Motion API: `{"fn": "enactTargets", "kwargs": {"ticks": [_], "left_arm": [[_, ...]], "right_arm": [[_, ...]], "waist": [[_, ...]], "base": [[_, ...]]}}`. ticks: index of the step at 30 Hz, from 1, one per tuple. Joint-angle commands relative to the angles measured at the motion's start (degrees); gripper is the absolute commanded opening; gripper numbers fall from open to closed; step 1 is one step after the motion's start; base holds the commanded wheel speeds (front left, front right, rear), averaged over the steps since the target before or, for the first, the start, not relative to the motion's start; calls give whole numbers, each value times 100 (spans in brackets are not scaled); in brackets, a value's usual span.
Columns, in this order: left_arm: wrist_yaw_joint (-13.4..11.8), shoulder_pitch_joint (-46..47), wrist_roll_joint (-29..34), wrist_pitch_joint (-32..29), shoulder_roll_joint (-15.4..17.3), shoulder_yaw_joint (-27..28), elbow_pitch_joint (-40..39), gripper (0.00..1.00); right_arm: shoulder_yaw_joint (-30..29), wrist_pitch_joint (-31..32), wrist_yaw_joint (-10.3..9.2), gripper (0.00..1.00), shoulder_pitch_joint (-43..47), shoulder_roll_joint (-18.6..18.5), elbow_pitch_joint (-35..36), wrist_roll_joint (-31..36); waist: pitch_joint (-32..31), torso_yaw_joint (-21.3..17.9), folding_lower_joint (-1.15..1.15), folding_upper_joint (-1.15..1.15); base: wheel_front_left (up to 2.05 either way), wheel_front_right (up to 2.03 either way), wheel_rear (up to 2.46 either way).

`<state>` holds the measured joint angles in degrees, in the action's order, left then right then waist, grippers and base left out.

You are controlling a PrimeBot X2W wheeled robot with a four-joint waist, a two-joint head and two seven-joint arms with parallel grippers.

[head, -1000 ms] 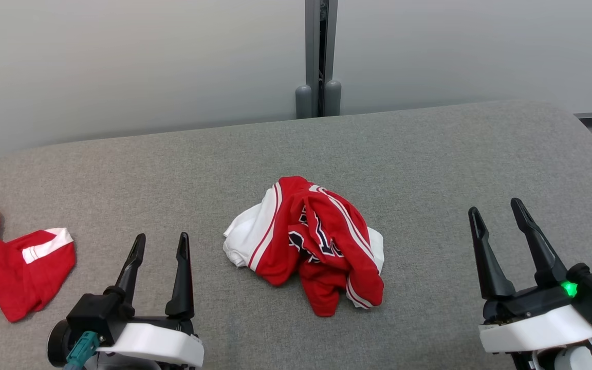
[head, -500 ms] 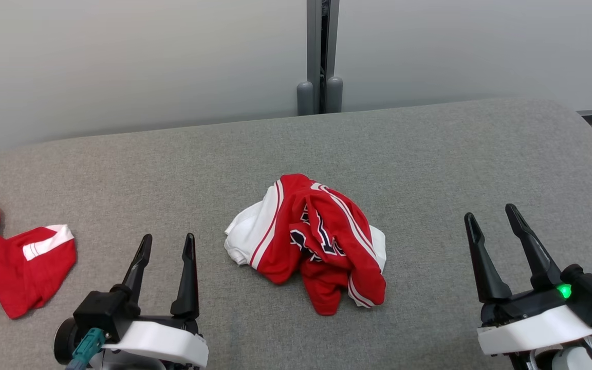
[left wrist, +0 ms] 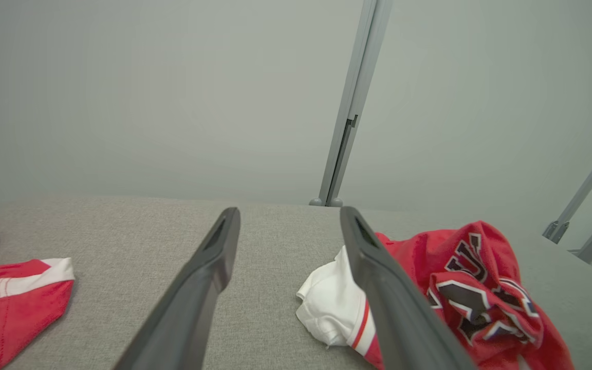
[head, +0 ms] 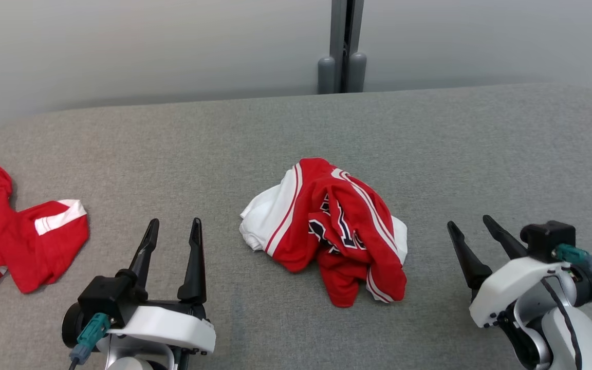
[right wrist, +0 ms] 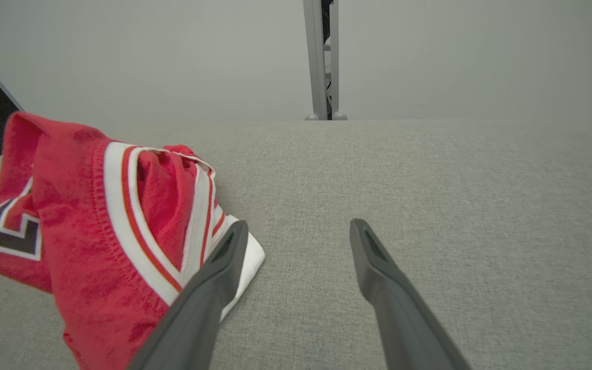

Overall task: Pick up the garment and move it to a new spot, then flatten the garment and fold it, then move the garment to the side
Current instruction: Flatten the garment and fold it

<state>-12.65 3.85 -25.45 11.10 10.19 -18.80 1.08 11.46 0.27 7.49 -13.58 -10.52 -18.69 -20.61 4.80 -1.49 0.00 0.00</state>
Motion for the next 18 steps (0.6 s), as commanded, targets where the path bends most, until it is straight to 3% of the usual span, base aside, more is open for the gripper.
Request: {"fn": "enactTargets", "kwargs": {"ticks": [1, 9, 18], "left_arm": [[26, 115, -39, -4, -7, -12, 16, 100], [83, 342, -61, 77, -101, -71, 166, 100], [116, 429, -97, 169, -148, -67, 311, 100]], "right_arm": [[74, 119, 1, 100, -232, -67, -175, -98], [655, 873, 1, 100, -1043, -236, -1223, -687], [663, 1244, 1, 100, -1197, -74, -1969, -898]], "waist": [[143, 148, 0, 0], [564, 697, 0, 0], [661, 1031, 0, 0]], "base": [[0, 0, 0], [0, 0, 0], [0, 0, 0]]}}
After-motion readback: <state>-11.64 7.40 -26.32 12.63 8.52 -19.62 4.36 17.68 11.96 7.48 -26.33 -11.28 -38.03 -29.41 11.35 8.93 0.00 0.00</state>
